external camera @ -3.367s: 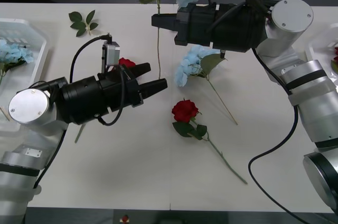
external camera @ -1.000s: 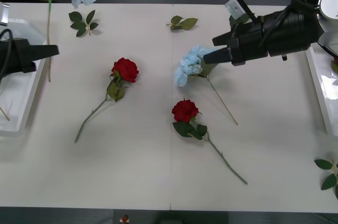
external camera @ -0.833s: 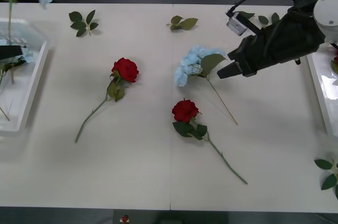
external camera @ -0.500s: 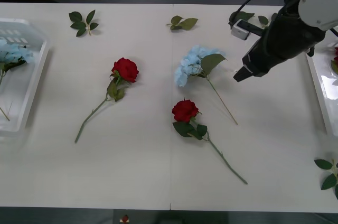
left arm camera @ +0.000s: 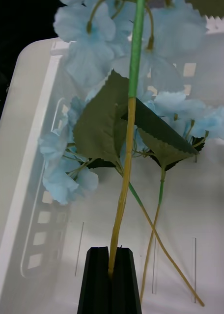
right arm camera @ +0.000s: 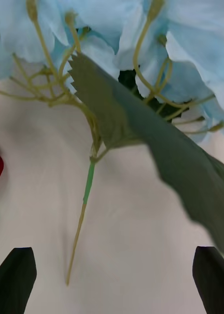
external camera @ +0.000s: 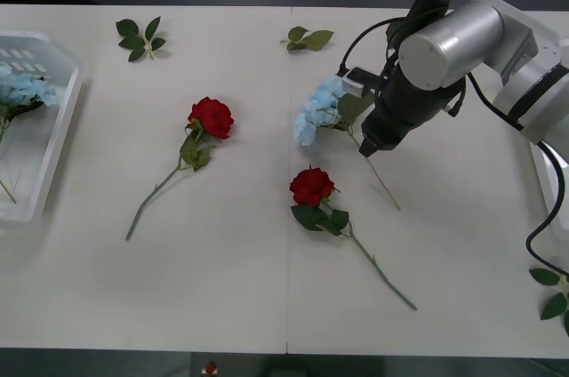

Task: Put the red flowers into the right box and the blue flowers into the left box

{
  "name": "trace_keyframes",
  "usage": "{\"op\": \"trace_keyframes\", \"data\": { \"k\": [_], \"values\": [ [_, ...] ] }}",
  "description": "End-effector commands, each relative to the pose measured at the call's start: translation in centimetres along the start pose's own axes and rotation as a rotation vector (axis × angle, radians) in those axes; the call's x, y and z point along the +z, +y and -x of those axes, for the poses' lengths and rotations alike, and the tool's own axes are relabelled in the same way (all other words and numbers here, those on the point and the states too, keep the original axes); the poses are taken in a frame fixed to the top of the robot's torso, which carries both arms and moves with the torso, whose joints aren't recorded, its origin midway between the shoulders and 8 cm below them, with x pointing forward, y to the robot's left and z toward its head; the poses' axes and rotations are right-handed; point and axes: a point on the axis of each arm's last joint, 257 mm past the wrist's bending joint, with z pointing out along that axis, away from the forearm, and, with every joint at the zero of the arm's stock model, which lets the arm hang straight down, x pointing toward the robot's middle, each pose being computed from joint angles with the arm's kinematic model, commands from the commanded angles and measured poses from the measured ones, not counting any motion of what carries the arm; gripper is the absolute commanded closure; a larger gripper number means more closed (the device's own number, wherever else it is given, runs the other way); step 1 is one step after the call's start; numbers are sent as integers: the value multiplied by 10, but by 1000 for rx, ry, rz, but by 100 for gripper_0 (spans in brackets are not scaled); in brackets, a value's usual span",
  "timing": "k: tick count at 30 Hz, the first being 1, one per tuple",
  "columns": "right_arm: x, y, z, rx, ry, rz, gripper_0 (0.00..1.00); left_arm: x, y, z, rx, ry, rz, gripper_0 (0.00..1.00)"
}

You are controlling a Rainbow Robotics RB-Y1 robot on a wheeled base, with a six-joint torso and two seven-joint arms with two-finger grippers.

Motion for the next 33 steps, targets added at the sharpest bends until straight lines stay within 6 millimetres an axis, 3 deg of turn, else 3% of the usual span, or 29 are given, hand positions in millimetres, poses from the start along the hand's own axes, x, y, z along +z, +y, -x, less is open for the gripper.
{"op": "trace_keyframes", "data": {
  "k": [1,9,11,14,18,21,26,27,29,31,32,33],
  "values": [
    [4,-1,24,28,-31,-26,7,4,-7,-9,-54,-29,11,100],
    [24,3,33,39,-51,-33,7,7,-9,-18,-77,-24,10,95],
    [29,3,32,41,-51,-32,7,6,-10,-17,-88,-29,3,85],
    [34,4,33,44,-53,-30,7,4,-8,-13,-109,-42,-5,49],
    [40,3,33,45,-60,-32,10,-5,-10,-15,-160,-20,-54,35],
    [44,3,33,44,-62,-33,22,-15,-21,-16,-189,-1,-136,26],
    [46,2,34,41,-68,-33,78,-42,-52,2,-193,-25,-331,19],
    [46,2,34,43,-70,-34,85,-47,-61,9,-187,-35,-376,19],
    [46,2,34,41,-70,-34,90,-53,-69,16,-175,-44,-418,18],
    [46,3,35,43,-73,-31,90,-69,-106,40,-96,-71,-543,18],
    [46,2,35,44,-75,-32,100,-73,-123,47,-55,-68,-578,18],
    [45,2,35,46,-75,-29,100,-75,-136,53,-27,-71,-601,18]
  ]
}}
